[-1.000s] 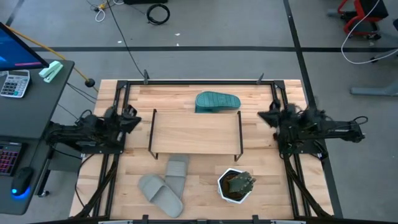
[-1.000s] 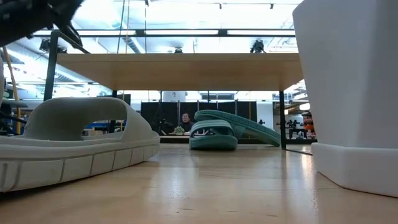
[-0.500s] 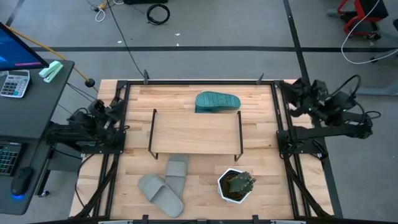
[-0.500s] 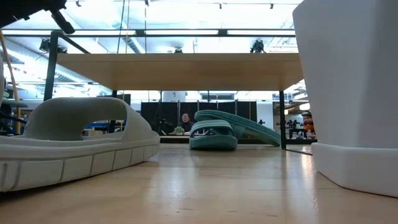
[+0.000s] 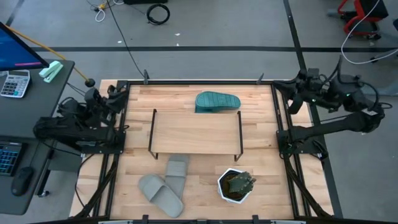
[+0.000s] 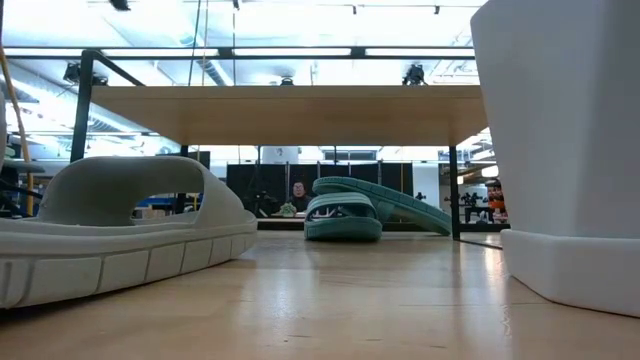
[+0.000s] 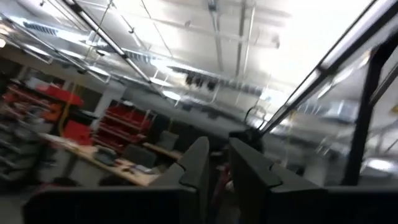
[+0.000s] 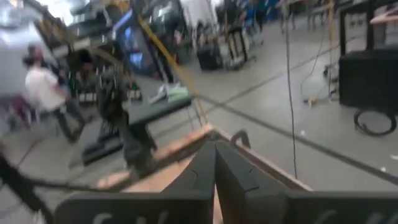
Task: Pick and place slides into the shelf
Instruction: Put the bottom gray slipper on the shelf
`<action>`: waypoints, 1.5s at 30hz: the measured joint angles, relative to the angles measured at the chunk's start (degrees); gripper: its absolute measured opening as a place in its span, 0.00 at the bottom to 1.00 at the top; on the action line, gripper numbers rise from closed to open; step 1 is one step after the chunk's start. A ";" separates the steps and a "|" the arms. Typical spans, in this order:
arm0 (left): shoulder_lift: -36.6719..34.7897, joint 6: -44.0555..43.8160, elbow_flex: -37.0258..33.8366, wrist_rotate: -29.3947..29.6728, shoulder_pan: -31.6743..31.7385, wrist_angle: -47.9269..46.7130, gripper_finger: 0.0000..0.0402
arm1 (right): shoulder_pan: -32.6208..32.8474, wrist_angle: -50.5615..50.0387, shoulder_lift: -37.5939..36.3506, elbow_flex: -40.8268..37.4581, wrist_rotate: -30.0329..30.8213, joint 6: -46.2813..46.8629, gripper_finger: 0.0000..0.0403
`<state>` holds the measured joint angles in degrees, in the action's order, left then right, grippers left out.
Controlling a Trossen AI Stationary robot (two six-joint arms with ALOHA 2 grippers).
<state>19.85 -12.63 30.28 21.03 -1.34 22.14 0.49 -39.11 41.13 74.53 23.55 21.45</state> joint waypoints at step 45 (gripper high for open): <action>27.03 -60.43 14.38 -38.88 -27.55 -66.05 0.51 | -4.93 -37.83 14.27 10.16 -5.64 2.68 0.30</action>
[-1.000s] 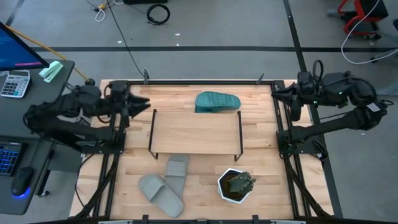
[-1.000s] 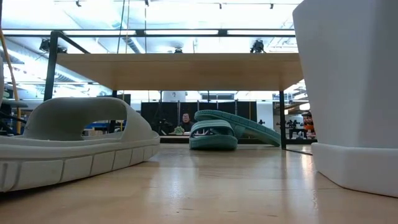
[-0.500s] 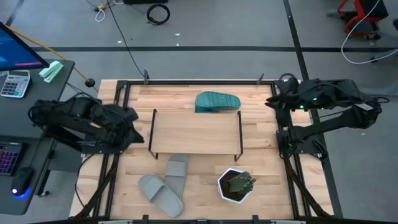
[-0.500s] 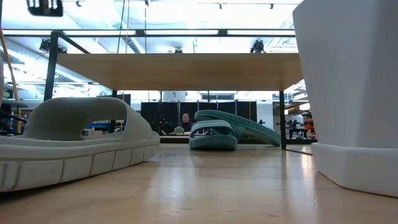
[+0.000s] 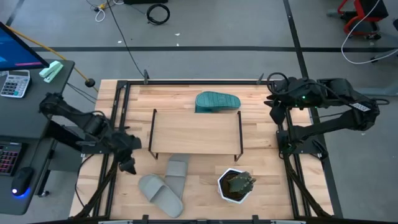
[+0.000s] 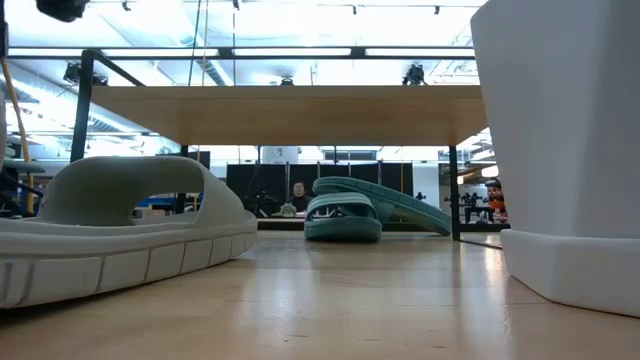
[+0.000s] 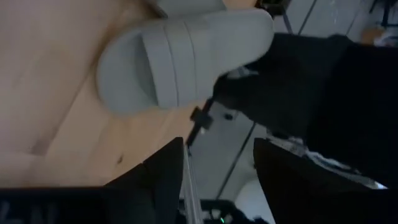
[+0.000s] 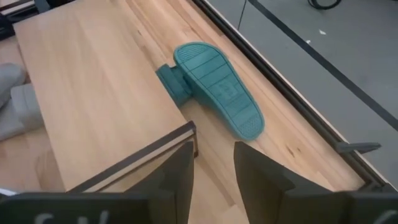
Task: Pick and place slides into the shelf
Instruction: Put the bottom gray slipper on the shelf
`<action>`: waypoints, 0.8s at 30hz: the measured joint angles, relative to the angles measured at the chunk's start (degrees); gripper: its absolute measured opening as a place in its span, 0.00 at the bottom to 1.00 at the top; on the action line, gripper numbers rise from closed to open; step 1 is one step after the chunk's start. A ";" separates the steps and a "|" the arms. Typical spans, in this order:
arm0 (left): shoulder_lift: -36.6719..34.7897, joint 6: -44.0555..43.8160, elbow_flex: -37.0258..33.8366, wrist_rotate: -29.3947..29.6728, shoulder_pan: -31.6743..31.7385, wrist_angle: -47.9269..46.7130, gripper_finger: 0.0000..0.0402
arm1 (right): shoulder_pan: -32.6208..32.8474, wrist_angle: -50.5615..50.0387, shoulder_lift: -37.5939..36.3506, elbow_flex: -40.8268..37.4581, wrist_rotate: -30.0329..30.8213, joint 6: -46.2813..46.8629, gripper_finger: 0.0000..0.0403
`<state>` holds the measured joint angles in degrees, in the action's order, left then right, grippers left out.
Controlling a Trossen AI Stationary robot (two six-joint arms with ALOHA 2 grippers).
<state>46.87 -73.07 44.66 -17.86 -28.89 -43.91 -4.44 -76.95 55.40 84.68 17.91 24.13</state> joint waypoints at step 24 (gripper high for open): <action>1.52 -23.81 -19.00 18.56 -19.33 26.58 0.50 | -0.01 -3.26 0.00 0.00 -0.44 3.15 0.30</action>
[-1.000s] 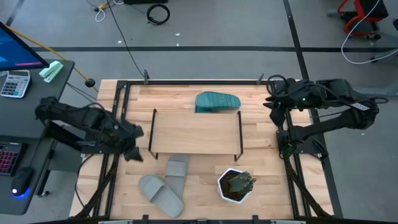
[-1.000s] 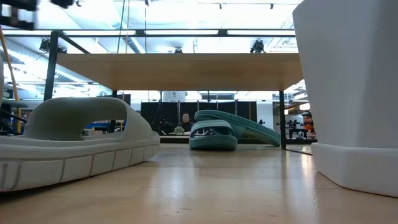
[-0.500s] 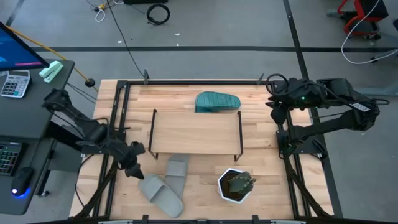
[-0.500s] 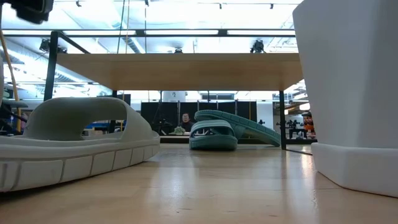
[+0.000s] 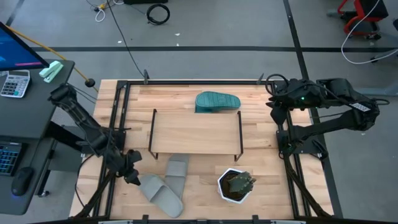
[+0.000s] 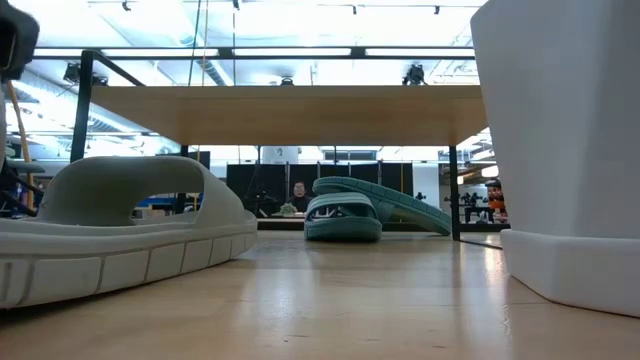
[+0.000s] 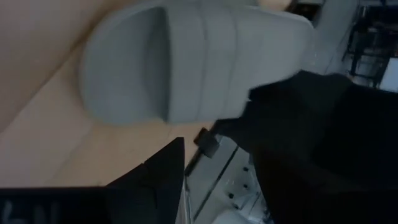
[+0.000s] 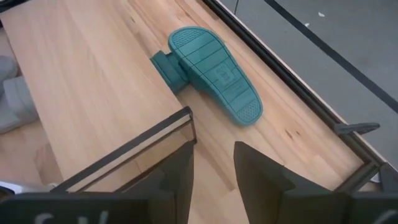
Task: Pick and place slides into the shelf
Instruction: Put the bottom gray slipper on the shelf
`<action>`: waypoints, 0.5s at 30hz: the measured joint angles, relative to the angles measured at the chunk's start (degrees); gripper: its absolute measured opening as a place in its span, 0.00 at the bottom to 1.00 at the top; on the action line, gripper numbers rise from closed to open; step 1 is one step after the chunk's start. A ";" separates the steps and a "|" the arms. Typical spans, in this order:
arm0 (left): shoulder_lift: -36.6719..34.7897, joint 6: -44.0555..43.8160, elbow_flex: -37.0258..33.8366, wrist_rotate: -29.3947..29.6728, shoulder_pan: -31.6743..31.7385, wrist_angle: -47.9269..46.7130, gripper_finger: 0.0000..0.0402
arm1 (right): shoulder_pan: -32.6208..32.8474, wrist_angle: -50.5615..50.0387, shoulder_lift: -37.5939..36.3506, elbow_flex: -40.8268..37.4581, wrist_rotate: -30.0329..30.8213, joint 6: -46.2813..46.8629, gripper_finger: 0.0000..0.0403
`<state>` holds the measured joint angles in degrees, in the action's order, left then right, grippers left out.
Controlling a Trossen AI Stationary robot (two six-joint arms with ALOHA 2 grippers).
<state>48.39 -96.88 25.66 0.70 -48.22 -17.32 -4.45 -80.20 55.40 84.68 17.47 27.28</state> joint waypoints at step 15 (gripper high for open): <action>10.41 -1.52 -0.91 2.80 -3.55 6.68 0.48 | 0.00 0.02 0.00 0.00 0.00 0.74 0.30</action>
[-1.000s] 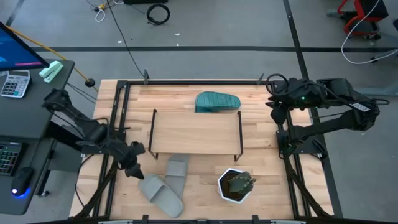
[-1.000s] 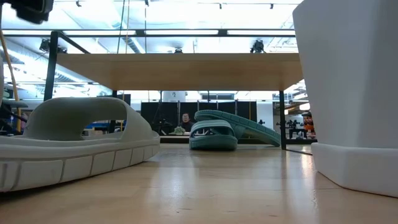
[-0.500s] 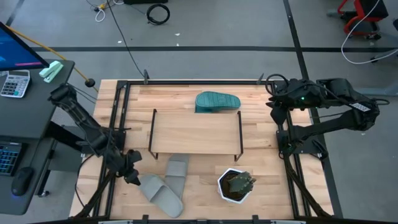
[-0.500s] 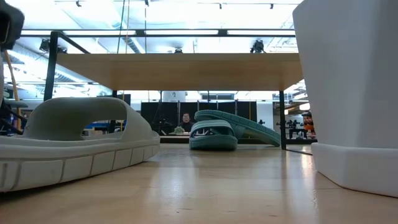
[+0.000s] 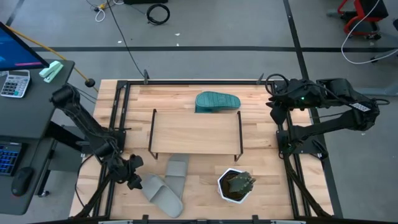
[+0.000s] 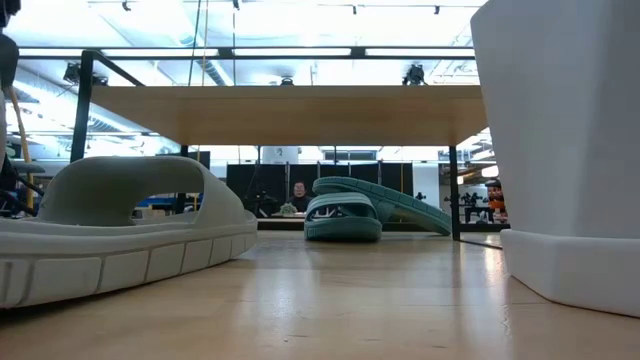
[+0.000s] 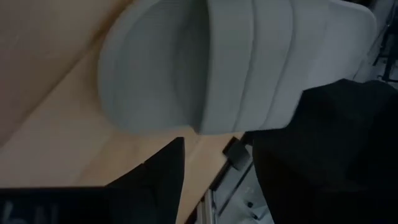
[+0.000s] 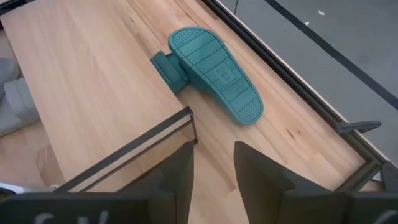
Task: Pick and place slides into the shelf
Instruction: Put the bottom gray slipper on the shelf
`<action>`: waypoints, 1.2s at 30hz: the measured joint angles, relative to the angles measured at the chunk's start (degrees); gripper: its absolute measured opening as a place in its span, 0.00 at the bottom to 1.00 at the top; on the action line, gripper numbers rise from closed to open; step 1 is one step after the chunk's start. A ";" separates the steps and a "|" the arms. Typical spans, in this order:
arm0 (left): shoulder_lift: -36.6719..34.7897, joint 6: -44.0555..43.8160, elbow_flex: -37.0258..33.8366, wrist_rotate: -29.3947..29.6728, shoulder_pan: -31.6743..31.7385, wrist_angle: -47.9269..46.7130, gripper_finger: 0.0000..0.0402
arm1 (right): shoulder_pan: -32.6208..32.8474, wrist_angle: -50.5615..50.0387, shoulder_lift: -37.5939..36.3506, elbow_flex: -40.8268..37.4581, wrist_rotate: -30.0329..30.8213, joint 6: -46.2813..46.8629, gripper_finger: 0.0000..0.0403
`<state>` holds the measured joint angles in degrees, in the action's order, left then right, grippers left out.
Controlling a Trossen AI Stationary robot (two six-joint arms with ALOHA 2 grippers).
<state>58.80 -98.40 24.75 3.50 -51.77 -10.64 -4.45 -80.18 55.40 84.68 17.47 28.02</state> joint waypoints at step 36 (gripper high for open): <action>7.26 -3.05 0.02 5.10 -0.94 5.59 0.68 | 0.00 0.02 0.02 0.00 0.00 3.55 0.31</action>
<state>66.06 -101.45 24.77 8.60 -52.71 -5.06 -4.45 -80.16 55.42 84.68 17.47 31.57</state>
